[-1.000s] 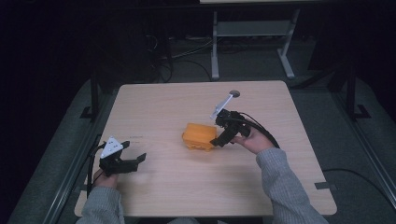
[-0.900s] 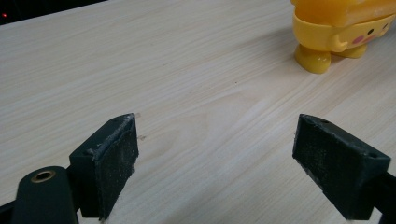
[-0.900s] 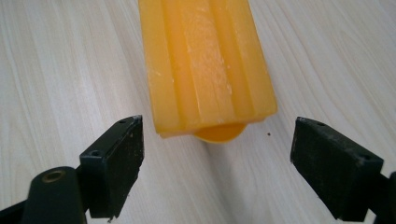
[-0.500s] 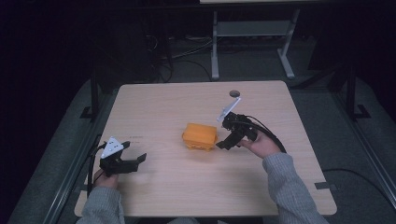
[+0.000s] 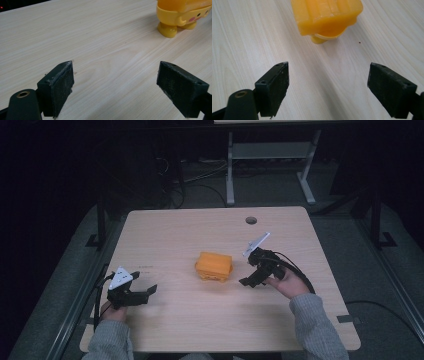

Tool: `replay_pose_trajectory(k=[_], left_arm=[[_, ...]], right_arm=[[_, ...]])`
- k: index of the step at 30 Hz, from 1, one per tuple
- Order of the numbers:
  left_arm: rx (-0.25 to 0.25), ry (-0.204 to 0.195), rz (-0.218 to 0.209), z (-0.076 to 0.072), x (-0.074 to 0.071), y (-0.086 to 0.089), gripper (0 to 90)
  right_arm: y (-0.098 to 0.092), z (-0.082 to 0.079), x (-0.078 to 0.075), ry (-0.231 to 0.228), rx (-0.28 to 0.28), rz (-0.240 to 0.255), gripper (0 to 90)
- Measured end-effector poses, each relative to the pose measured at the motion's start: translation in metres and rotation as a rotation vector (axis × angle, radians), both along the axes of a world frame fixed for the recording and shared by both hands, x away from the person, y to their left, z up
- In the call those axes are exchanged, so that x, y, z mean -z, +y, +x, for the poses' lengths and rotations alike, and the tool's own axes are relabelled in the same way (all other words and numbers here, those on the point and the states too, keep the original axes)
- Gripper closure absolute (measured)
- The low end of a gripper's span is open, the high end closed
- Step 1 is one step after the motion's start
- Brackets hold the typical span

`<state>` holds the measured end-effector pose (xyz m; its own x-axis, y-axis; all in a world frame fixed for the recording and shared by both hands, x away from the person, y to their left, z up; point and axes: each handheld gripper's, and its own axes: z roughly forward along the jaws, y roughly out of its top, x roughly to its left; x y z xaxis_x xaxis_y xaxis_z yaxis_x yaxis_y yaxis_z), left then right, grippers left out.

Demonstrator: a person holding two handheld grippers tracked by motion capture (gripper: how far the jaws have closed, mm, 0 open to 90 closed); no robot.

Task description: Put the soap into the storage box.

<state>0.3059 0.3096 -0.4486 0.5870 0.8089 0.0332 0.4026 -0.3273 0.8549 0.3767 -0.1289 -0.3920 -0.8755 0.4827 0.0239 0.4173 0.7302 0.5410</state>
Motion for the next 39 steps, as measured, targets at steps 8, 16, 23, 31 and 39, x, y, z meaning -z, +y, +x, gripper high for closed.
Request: replay_pose_trajectory(k=[8, 16, 23, 31, 39], left_arm=[[0.000, 0.007, 0.003, 0.000, 0.001, 0.000, 13.8], [0.000, 0.003, 0.003, 0.000, 0.001, -0.001, 13.8], [0.000, 0.002, -0.003, 0.000, 0.002, -0.002, 13.8], [0.002, 0.002, -0.004, 0.000, 0.002, -0.003, 13.8], [0.003, 0.000, 0.003, 0.000, 0.003, -0.004, 13.8]], right_arm=[[-0.013, -0.006, 0.005, 0.008, 0.032, -0.004, 17.0], [-0.028, -0.012, 0.013, 0.039, 0.072, 0.011, 16.3], [-0.039, -0.020, 0.020, 0.054, 0.097, 0.025, 16.3], [-0.054, -0.029, 0.026, 0.053, 0.117, 0.060, 15.9], [-0.069, -0.040, 0.036, 0.065, 0.153, 0.057, 15.7]])
